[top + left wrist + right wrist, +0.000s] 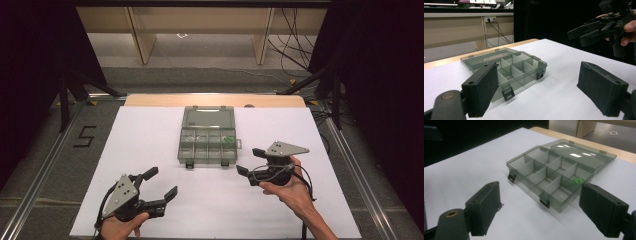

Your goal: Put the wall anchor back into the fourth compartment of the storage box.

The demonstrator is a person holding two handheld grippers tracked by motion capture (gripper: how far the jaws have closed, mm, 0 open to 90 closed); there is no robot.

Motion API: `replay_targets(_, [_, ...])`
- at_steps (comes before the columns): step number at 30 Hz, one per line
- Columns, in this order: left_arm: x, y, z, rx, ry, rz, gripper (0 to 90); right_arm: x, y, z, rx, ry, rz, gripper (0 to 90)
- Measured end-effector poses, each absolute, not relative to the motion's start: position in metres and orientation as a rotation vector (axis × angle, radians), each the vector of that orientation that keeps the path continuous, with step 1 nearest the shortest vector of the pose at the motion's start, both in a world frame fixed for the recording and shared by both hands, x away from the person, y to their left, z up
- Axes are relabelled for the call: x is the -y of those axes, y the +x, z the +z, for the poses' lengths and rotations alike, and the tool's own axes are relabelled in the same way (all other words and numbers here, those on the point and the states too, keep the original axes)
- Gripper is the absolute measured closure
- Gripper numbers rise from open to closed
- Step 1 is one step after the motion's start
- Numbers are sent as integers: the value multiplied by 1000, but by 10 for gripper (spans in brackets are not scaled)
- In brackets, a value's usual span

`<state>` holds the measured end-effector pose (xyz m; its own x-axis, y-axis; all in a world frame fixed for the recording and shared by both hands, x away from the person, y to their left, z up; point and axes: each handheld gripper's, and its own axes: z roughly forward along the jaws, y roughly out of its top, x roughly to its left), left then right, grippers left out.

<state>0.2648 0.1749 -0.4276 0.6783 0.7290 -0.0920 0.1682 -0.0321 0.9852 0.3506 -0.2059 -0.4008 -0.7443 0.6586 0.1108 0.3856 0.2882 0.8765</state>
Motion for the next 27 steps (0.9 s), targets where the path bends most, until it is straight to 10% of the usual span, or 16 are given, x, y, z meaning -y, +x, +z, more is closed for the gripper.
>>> replay_targets(27, [-174,264,-427,-754,1575,526,160,210,305,-407,-2187,913,1612,165])
